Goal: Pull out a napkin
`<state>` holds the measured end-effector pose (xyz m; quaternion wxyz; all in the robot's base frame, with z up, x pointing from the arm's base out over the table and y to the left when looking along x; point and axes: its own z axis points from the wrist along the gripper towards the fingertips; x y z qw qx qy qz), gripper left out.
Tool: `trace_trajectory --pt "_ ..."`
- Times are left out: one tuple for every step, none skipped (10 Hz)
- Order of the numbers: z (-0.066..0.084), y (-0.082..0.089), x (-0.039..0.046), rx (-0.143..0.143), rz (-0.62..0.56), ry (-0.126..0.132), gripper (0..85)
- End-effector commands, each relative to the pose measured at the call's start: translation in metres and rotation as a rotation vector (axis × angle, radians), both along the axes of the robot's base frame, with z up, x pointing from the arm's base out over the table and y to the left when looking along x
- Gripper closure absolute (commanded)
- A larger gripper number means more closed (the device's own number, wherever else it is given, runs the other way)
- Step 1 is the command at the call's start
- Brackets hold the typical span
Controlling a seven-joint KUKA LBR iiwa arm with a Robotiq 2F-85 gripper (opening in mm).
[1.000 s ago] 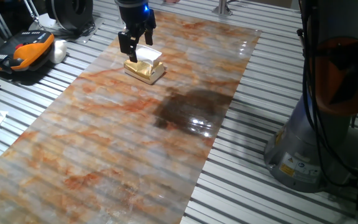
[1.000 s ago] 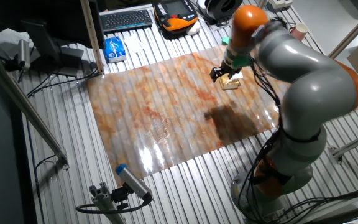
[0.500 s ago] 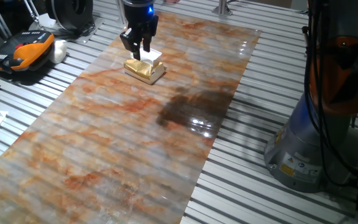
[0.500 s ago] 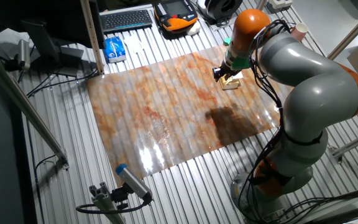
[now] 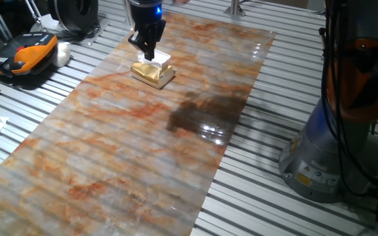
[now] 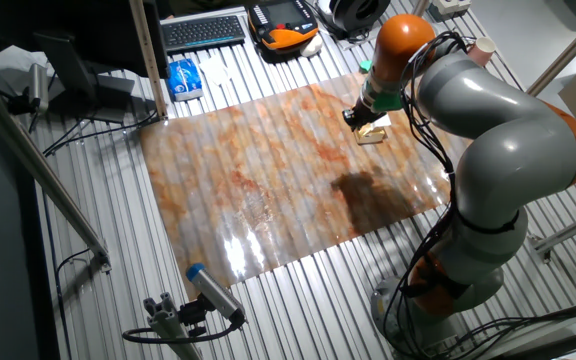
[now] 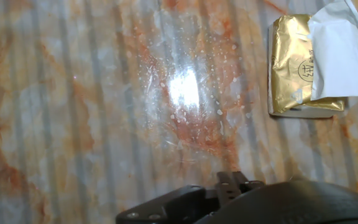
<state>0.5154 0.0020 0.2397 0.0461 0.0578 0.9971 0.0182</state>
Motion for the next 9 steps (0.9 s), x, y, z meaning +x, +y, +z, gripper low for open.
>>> trace_trajectory --pt "0.000 0.000 0.0000 0.000 0.000 0.000 85.0" --pt "0.000 0.000 0.0000 -0.002 0.000 0.000 85.0" --pt "0.000 0.000 0.0000 -0.002 0.000 -0.001 85.0" --pt "0.000 0.000 -0.0004 -0.001 0.000 0.002 85.0" --pt "0.000 -0.002 -0.0017 0.000 0.003 0.005 85.0" --pt "0.000 -0.001 -0.0019 0.002 0.003 0.006 85.0" --pt "0.001 -0.002 -0.0026 0.002 0.005 0.006 85.0" --pt "0.002 -0.006 -0.0029 0.004 0.013 0.007 85.0" --pt "0.004 -0.011 -0.0029 0.010 0.024 0.011 85.0"
